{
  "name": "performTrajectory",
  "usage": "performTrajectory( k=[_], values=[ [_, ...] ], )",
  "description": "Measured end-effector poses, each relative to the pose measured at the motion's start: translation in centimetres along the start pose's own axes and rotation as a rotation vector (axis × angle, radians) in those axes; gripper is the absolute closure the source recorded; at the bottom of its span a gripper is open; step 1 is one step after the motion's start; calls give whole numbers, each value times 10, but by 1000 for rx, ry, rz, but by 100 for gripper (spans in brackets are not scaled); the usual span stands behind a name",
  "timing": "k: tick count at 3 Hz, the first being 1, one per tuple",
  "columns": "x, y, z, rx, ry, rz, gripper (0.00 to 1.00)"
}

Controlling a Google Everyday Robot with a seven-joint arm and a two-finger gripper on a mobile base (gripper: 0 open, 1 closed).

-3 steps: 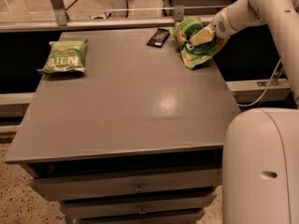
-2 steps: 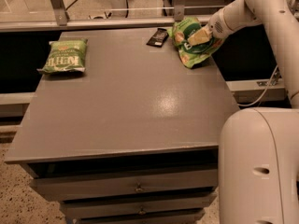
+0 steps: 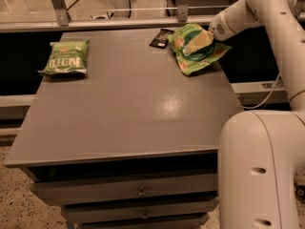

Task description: Move green rice chip bag near rxbar chocolate

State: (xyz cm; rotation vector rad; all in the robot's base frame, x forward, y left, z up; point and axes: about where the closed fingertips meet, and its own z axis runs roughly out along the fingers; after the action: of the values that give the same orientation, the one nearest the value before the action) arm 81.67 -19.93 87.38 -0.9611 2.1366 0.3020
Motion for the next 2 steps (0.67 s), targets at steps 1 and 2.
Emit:
performTrajectory(
  k=[1, 2],
  values=[
    [-7, 9, 5, -38, -5, -16, 0],
    [-13, 13, 2, -53, -16, -31, 0]
  ],
)
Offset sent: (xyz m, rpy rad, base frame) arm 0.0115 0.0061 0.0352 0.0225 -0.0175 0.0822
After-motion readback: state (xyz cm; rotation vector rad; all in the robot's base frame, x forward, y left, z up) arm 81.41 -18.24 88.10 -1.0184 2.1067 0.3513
